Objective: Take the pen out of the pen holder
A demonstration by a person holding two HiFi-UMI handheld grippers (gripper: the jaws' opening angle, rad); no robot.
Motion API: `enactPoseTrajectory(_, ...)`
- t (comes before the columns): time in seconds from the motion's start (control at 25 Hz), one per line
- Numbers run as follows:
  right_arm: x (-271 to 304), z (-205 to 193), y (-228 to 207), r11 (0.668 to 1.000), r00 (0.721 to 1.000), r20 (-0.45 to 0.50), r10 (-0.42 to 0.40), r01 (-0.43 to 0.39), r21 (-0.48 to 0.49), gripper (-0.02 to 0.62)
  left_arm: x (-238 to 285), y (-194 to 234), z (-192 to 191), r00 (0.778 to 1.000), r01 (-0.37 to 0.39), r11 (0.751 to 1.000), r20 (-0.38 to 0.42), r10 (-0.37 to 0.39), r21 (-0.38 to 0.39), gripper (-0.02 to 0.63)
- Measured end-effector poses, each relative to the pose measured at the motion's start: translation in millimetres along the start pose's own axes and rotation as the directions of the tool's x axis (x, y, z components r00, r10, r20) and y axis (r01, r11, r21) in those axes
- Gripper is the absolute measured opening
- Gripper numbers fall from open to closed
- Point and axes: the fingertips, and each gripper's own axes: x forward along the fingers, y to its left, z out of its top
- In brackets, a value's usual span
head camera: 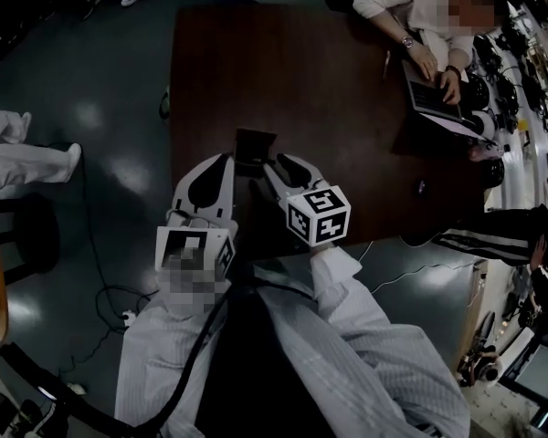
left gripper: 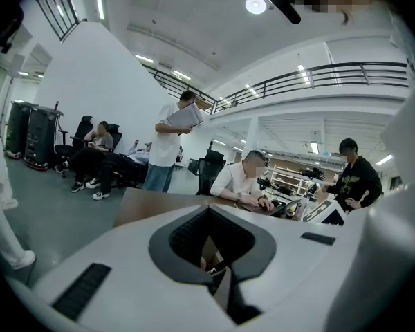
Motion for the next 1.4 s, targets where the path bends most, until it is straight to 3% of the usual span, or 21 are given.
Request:
enactPoseTrajectory(0.48,20,-15,0,0.998,0.995,-0.089,0.047,-0.05,-0.031,0.097,2,10,-2,0.999,-0.049,0.999,0.003,0.049,-0.013,0.005)
enactPoseTrajectory(0.56,21,-16,1,0.998,0.994,-0.099,0.053,-0.057,-0.041,0.054,1,9,-3,0.999,-0.051,0.999,0.003,0.051,-0.011,0.005)
enactPoseTrajectory(0.68,19,-15,4,0.996,0.994,-0.094,0.05,-0.056,-0.062,0.049,-1,10,-3,0.998,-0.056,0.998,0.006,0.056,-0.009,0.005)
enactPoseTrajectory(1.0,-13,23,19,0.994,0.997,0.02,0.08,-0.078,-0.074,0.048,-12,0,12,0.998,-0.043,0.999,0.046,0.042,0.015,0.005)
enactPoseTrajectory(1.4,-90,90,50,0.982,0.97,0.212,0.123,-0.087,-0.17,0.048,-18,-32,42,0.994,0.005,0.997,0.104,-0.013,0.082,0.003)
